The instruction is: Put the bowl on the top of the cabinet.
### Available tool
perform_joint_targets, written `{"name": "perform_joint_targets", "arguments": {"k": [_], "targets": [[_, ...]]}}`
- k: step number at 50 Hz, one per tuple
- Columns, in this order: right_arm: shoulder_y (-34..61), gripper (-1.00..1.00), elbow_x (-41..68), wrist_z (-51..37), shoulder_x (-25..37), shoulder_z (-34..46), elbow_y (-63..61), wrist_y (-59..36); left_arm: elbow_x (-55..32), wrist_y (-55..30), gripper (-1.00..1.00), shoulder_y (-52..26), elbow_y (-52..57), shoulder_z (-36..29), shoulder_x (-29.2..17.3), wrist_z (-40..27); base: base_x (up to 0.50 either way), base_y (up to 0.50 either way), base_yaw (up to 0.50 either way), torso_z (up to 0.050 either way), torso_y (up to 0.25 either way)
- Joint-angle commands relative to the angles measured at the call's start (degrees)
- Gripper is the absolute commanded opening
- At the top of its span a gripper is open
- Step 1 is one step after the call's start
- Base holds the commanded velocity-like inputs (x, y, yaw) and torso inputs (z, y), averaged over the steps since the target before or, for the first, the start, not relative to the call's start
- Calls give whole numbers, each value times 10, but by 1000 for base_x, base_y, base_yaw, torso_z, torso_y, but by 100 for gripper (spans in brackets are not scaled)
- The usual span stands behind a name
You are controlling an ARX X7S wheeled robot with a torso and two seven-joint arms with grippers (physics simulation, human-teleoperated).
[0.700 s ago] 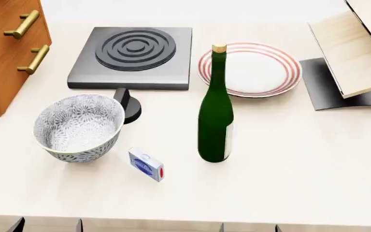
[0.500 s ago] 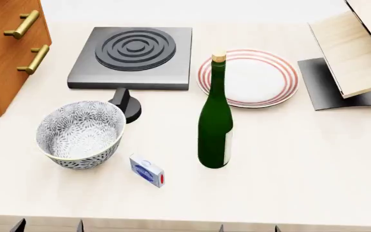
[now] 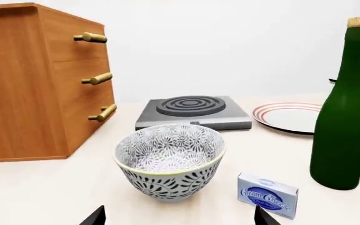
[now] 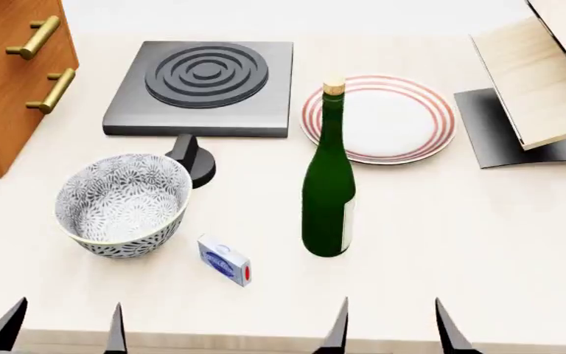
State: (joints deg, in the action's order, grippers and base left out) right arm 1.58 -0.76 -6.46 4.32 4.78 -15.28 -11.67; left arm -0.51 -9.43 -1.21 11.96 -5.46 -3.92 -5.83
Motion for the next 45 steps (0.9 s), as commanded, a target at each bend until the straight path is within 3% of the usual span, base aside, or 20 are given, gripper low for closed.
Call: {"name": "perform_joint_targets", "arguments": {"k": [1, 23, 30, 45], "targets": [[21, 100, 2, -12, 13, 4, -105, -75, 12, -65, 100, -14, 84, -19, -14, -17, 0, 0, 0, 0, 0], [20, 100, 28, -21, 27, 13, -121, -69, 3, -92, 100, -22, 129, -27, -29, -38, 0, 0, 0, 0, 0], [25, 100, 32, -25, 29, 18, -111, -68, 0, -91, 100, -19, 132, -29, -34, -44, 0, 425, 0, 0, 0], [31, 100, 27, -46, 33, 29, -114, -82, -5, -90, 100, -17, 135, -37, -42, -52, 0, 90, 0, 0, 0]]}}
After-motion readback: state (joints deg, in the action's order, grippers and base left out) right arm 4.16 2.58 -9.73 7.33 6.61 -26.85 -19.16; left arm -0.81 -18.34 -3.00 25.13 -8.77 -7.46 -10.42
